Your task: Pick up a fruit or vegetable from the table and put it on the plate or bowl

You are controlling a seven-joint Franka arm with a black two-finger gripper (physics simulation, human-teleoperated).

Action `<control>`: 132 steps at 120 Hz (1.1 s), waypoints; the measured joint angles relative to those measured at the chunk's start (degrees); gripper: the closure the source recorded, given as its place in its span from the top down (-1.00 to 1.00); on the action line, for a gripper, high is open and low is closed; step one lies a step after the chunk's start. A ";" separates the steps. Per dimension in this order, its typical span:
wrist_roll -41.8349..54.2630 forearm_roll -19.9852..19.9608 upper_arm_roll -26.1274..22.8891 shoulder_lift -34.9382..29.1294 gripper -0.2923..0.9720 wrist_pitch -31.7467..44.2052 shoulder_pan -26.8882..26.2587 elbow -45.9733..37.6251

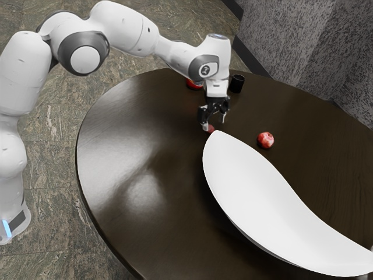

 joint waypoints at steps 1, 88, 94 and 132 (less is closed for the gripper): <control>0.01 0.00 0.00 -0.01 0.42 0.00 -0.03 0.00; -0.41 -1.65 -0.01 0.12 -0.31 0.22 0.57 -1.53; -0.44 -1.63 -0.01 -0.03 -0.31 0.20 0.49 -1.53; -0.85 -2.72 0.55 -10.40 -0.32 0.05 -1.69 -2.27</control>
